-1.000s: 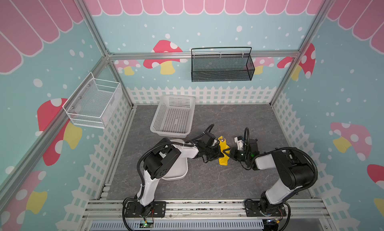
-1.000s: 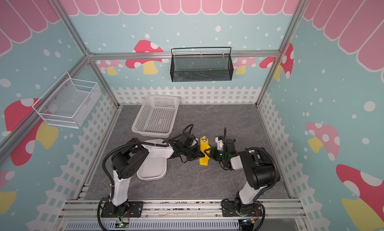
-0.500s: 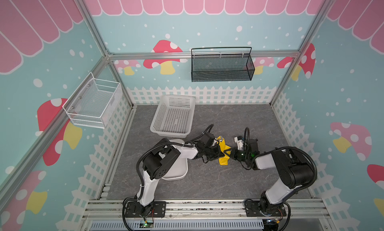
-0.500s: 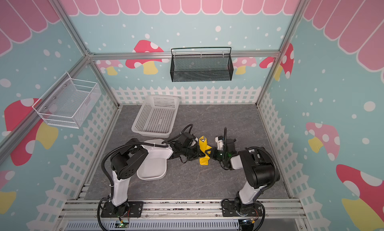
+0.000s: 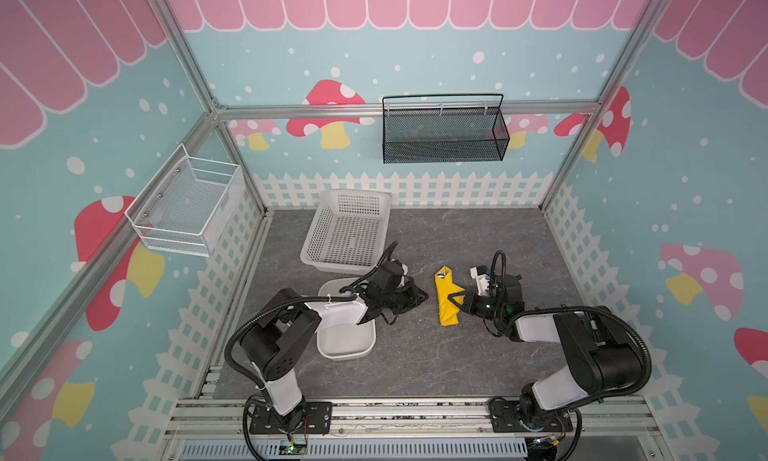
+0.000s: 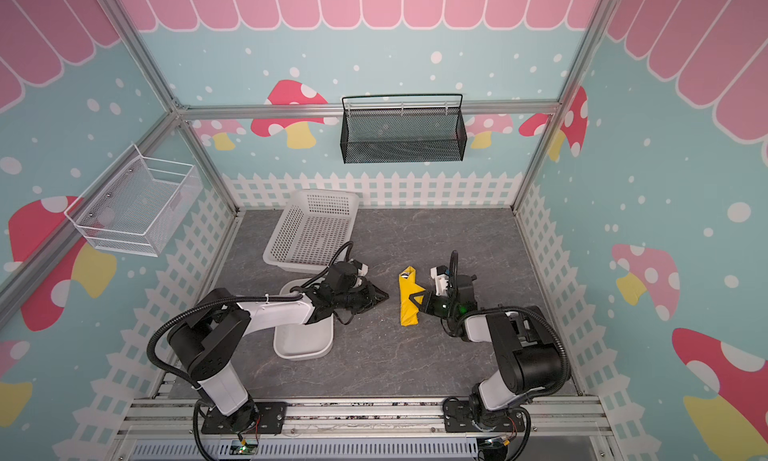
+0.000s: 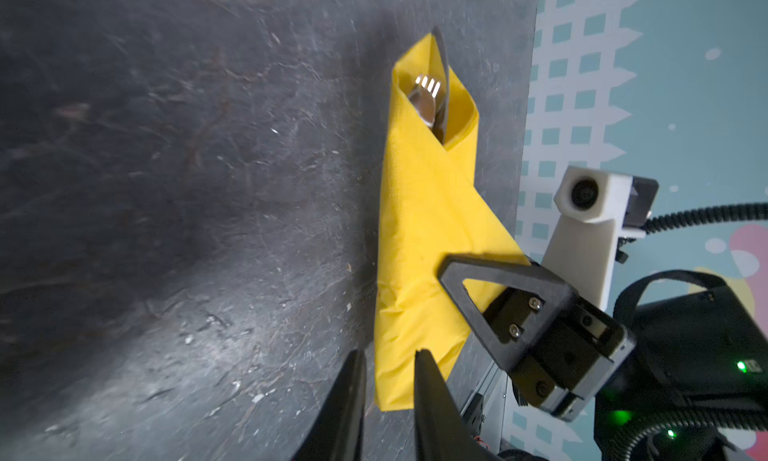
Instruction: Place the utensils on the paper napkin and roll it up
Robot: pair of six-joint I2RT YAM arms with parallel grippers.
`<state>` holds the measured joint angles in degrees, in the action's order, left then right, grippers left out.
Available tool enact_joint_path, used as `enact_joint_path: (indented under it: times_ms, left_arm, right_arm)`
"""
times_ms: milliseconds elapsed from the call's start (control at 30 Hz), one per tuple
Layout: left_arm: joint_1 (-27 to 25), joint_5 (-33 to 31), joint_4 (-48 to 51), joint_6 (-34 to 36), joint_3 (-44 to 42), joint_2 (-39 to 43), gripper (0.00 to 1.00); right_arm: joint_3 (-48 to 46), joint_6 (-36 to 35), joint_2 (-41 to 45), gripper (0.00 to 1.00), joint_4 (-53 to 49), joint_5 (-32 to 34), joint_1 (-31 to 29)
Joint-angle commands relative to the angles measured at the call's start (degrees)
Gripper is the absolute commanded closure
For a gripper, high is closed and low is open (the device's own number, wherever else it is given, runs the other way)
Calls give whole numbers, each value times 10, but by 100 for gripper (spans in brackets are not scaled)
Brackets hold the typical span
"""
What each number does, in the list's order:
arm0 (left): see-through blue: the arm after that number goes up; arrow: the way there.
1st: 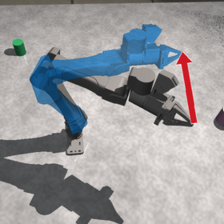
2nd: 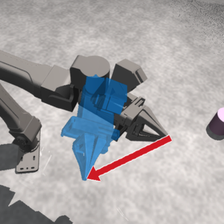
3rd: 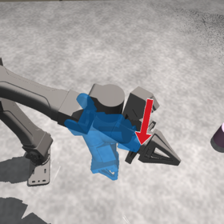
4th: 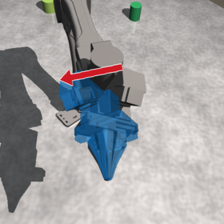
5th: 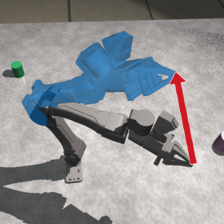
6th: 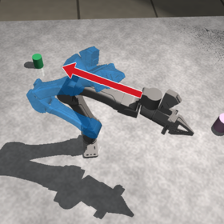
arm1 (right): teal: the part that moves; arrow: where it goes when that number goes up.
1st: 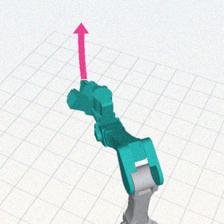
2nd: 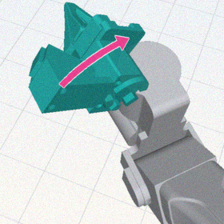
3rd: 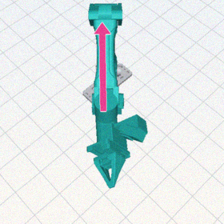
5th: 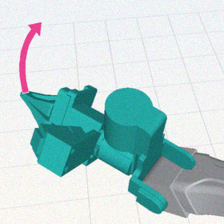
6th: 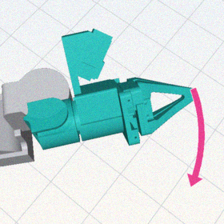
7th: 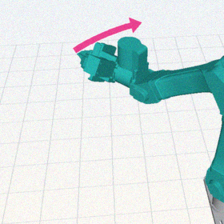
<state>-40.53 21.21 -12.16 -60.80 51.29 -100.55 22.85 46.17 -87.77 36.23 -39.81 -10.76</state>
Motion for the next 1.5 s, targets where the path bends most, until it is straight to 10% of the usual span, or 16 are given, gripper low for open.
enact_joint_path:
  times_ms: [0, 267, 800, 1467]
  left_arm:
    - [10, -6, -44, -4, -16, 18, 68]
    - [22, -23, -82, 20, -22, 69, 35]
    - [36, 132, -324, -3, -31, 70, 28]
    - [4, 170, -462, -78, 27, 4, 34]
  right_arm:
    - [-4, -26, 33, 93, 20, -32, 2]
    - [6, -30, 131, 94, 2, -76, 2]
    - [78, 42, 214, 95, 14, -147, 3]
    - [83, 153, 234, 97, 153, -187, 2]
